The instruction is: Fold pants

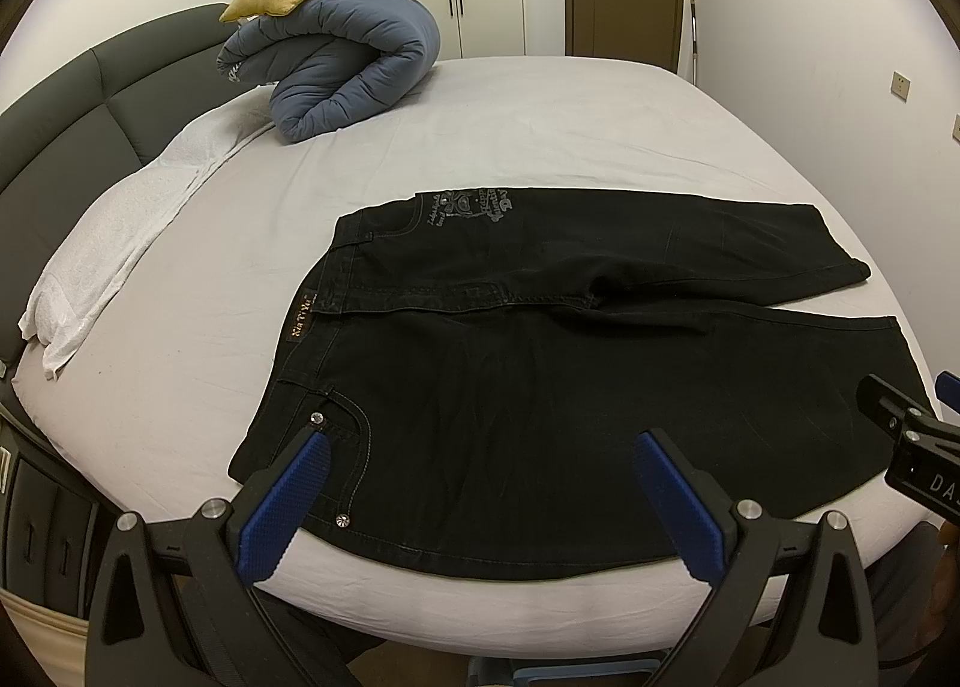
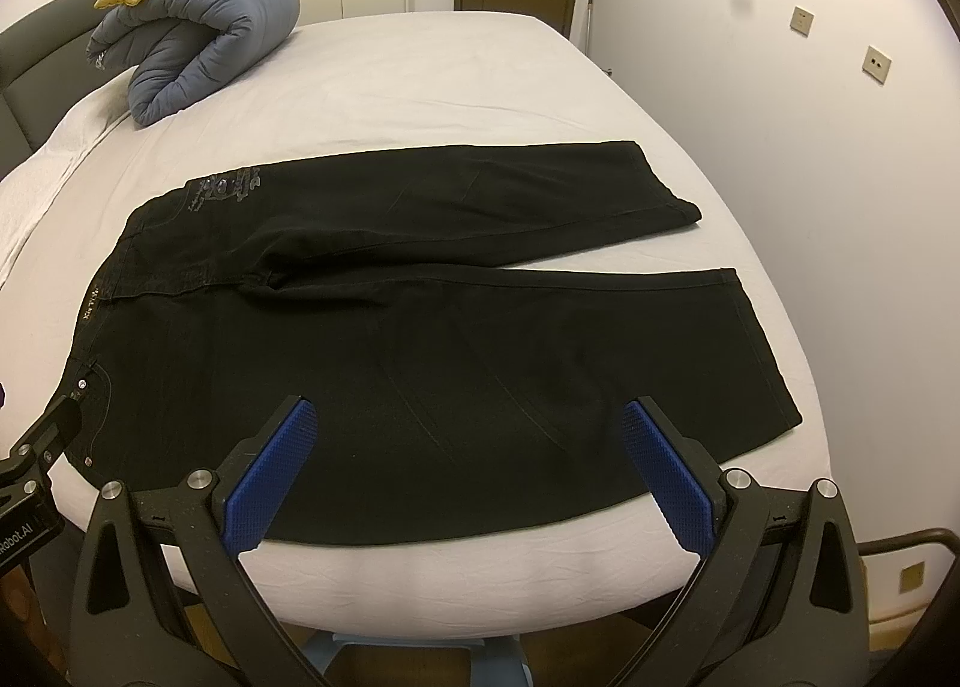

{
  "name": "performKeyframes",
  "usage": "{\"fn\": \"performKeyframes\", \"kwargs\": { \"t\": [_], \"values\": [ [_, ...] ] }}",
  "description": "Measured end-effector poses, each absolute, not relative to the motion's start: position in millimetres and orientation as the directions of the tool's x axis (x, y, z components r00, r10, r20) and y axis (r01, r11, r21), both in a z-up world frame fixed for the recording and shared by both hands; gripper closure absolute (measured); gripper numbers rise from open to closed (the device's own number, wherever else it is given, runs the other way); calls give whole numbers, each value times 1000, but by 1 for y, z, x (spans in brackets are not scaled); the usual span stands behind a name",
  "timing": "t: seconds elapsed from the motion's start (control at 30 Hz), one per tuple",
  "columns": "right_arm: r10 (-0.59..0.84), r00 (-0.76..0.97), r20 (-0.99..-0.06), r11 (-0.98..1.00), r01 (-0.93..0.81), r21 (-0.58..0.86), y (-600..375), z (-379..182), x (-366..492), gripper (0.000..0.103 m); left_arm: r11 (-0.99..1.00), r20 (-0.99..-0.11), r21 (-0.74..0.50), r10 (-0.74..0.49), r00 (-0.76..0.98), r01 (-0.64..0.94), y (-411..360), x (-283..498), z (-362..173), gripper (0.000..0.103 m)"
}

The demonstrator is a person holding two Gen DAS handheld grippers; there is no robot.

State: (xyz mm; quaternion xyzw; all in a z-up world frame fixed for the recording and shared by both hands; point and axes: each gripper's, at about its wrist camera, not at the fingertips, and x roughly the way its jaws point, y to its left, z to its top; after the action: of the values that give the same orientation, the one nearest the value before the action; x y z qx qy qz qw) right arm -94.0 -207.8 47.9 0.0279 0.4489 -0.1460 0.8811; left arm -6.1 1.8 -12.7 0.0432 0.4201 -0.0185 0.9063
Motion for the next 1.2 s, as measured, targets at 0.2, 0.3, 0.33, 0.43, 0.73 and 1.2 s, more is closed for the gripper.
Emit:
{"fn": "performKeyframes", "kwargs": {
  "t": [0.2, 0.3, 0.33, 0.43, 0.73, 1.2],
  "values": [
    [-229, 551, -802, 957, 276, -84, -206, 44, -93, 0, 996, -766, 59, 0, 643, 70, 2, -8, -18, 0],
    [-226, 548, -805, 959, 271, -84, -206, 43, -91, 0, 996, -770, 51, -6, 638, 71, 5, -5, -18, 0],
    [-224, 548, -806, 959, 269, -84, -207, 43, -91, 0, 997, -771, 46, -9, 636, 70, 6, -4, -19, 0],
    [-212, 547, -810, 963, 256, -80, -207, 41, -87, 0, 997, -781, -17, -56, 622, 69, 14, 2, -21, 0],
    [23, 558, -830, 995, 66, 72, -226, 35, -40, 0, 981, -790, -5, -123, 600, 195, 30, 59, -25, 0],
    [260, 489, -833, 951, -277, 134, -257, 23, 163, 38, 898, -864, 160, -74, 498, 411, 66, 315, -64, 0]
  ]
}}
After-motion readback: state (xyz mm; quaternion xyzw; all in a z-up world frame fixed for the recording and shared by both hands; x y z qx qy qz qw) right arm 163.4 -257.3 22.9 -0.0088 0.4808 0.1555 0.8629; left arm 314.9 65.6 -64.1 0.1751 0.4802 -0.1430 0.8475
